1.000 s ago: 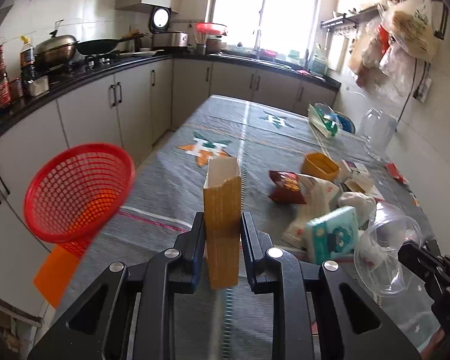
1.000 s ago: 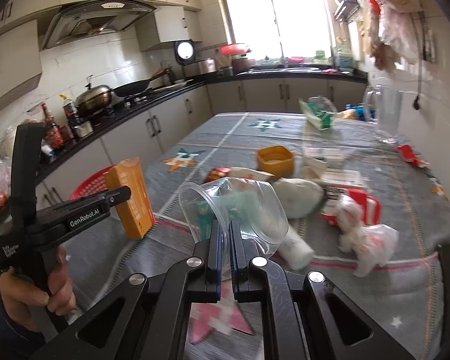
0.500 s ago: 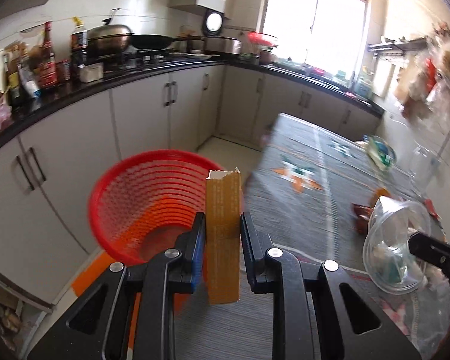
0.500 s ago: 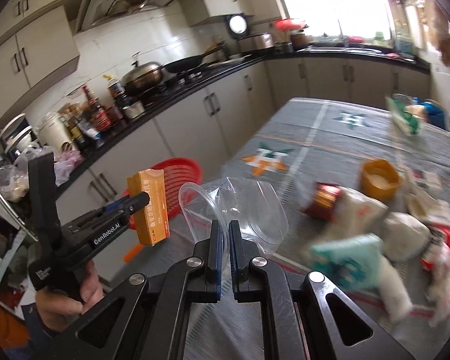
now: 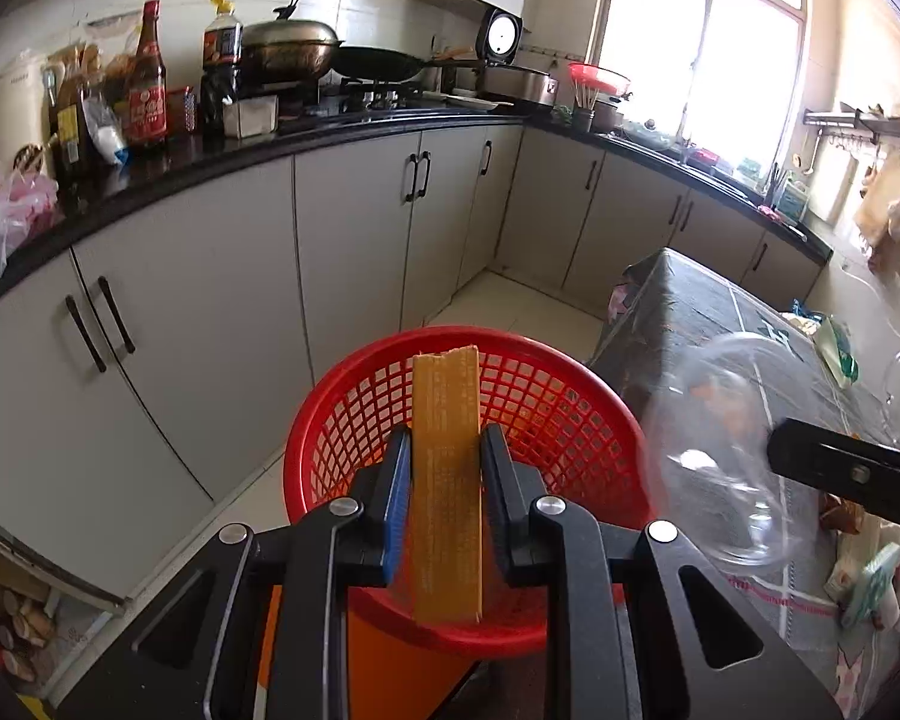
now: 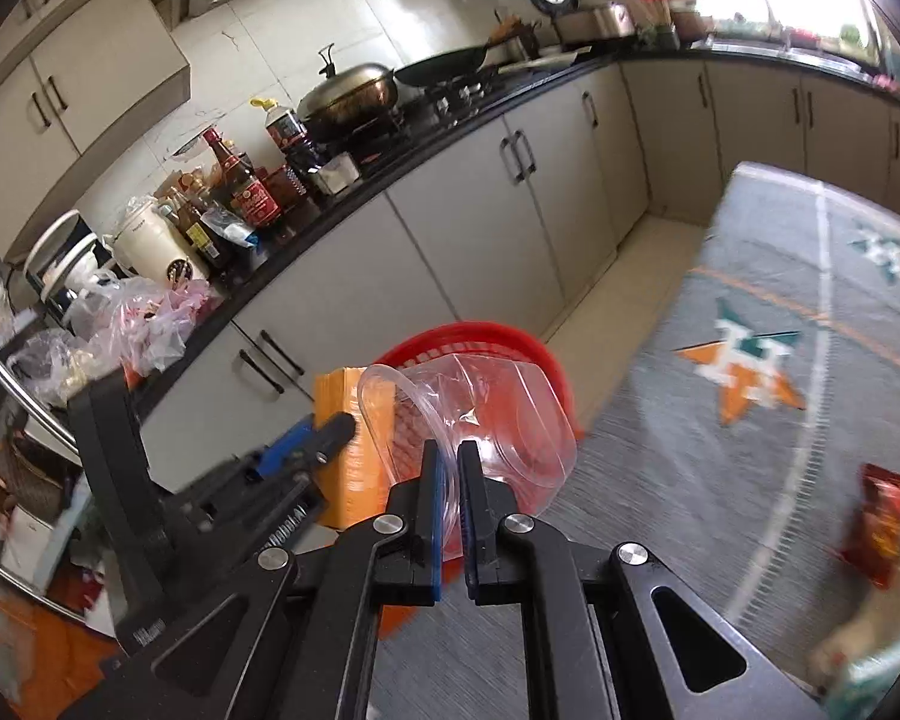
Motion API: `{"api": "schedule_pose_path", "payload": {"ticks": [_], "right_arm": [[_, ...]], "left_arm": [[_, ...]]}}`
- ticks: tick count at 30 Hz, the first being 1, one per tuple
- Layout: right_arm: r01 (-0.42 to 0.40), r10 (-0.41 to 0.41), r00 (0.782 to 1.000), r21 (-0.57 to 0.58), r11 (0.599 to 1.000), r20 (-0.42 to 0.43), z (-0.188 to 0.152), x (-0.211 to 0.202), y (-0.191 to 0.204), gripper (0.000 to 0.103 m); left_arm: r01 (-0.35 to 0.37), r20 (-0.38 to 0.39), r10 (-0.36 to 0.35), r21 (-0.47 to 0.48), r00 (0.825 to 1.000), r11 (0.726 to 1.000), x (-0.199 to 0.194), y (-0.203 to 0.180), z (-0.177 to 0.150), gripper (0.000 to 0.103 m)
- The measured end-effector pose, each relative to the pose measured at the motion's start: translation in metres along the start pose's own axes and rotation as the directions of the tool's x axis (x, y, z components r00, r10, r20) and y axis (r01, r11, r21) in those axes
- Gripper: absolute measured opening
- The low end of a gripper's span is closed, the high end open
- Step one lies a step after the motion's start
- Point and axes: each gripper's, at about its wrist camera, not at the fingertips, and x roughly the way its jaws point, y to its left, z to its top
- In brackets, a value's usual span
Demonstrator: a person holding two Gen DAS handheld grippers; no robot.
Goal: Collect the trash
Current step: 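Carry box and cup to the red basket and open both grippers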
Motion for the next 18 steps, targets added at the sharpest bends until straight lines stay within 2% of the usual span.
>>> {"api": "schedule_pose_path", "payload": {"ticks": [5,6,7,9,10,11,18], "right_arm": [[-0.001,0.001,0.999,0.022,1.0,-0.035,0.008,0.034,0.0,0.007],[0.007,-0.006,0.999,0.025,1.0,-0.038,0.008,0.038,0.0,0.007],[0.007,-0.006,0.999,0.031,1.0,-0.044,0.007,0.042,-0.001,0.007],[0.009,-0.007,0.999,0.039,0.999,-0.054,0.007,0.048,-0.003,0.018],[0.01,-0.007,0.999,0.046,0.999,-0.051,0.007,0.048,-0.005,0.03],[0.009,-0.007,0.999,0.05,0.999,-0.045,0.007,0.047,-0.006,0.038],[0.025,-0.026,1.0,0.045,0.999,0.015,0.003,0.013,-0.015,0.038]], "left_arm": [[0.008,-0.008,-0.008,-0.001,1.0,1.0,0.012,0.005,-0.002,0.022],[0.013,-0.01,-0.013,-0.004,1.0,1.0,0.013,0.006,-0.002,0.025],[0.018,-0.011,-0.018,-0.01,1.0,1.0,0.014,0.007,-0.003,0.033],[0.016,-0.002,-0.016,-0.016,1.0,1.0,0.013,0.01,-0.004,0.041],[0.012,0.004,-0.012,-0.017,1.0,1.0,0.013,0.011,-0.005,0.042],[0.011,0.004,-0.011,-0.016,1.0,1.0,0.012,0.011,-0.006,0.042],[0.021,0.027,-0.02,-0.035,0.999,0.999,-0.008,0.008,-0.015,0.048]]}}
